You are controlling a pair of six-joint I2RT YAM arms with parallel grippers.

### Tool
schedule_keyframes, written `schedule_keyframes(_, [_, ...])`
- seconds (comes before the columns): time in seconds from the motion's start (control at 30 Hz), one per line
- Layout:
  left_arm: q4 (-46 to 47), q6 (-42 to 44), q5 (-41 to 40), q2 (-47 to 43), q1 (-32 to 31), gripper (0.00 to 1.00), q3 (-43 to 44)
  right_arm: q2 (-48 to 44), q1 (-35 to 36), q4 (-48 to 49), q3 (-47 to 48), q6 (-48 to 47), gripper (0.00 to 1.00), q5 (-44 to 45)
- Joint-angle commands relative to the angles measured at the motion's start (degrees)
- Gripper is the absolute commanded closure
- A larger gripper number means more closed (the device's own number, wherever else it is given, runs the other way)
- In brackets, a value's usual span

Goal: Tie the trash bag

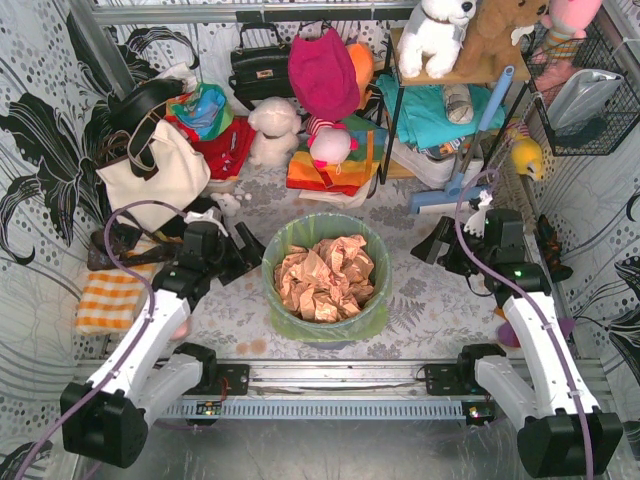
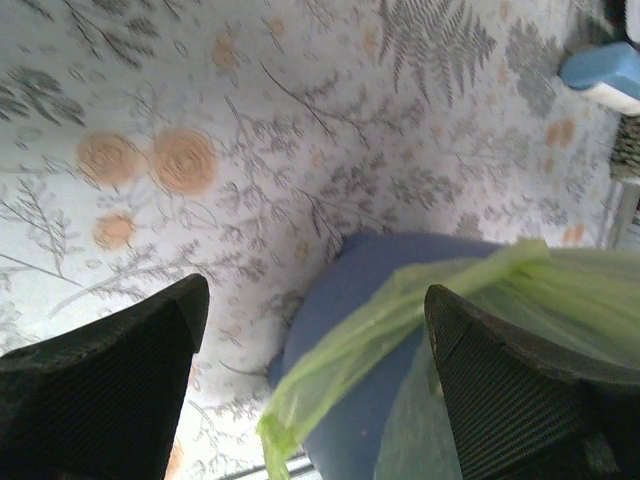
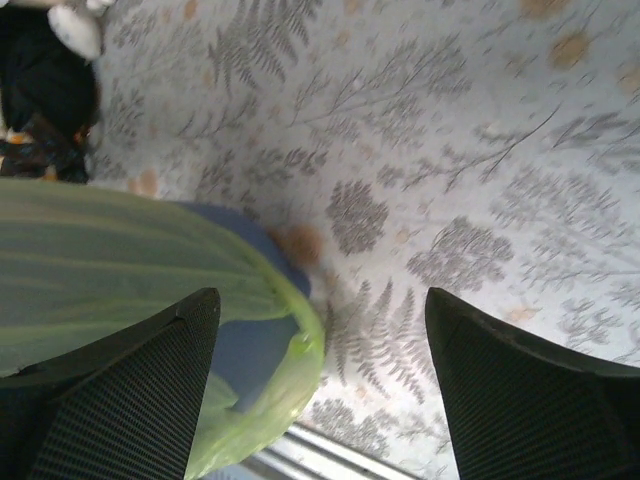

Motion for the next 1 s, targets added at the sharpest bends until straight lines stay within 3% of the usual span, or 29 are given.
schedule_keyframes(0.0, [-0.94, -3.95, 6.11, -4.46, -1.35, 0.04, -2.53, -2.03, -0.49, -4.95, -2.46, 4.51, 0.18, -8.79])
schedule_keyframes(0.3, [-15.14, -10.73, -3.25, -10.58, -3.06, 0.12, -4.08, -1.19, -0.49, -5.43, -5.72, 5.89, 0.25, -12.13])
schedule_keyframes(0.5, [-20.01, -12.12, -0.64, -16.82, -3.16, 0.15, -5.89, 1.15, -0.49, -5.49, -5.84, 4.79, 0.25, -11.62])
schedule_keyframes(0.77, [-13.55, -14.44, 7.8, -19.88, -3.91, 0.3, -11.85, 2.6, -0.49, -3.13, -8.49, 4.33, 0.26, -13.64])
schedule_keyframes(0.97, [-15.34, -12.14, 5.0, -16.96, -6.5, 0.33, -9.54, 2.21, -0.49, -2.24, -9.62, 4.67, 0.25, -13.84])
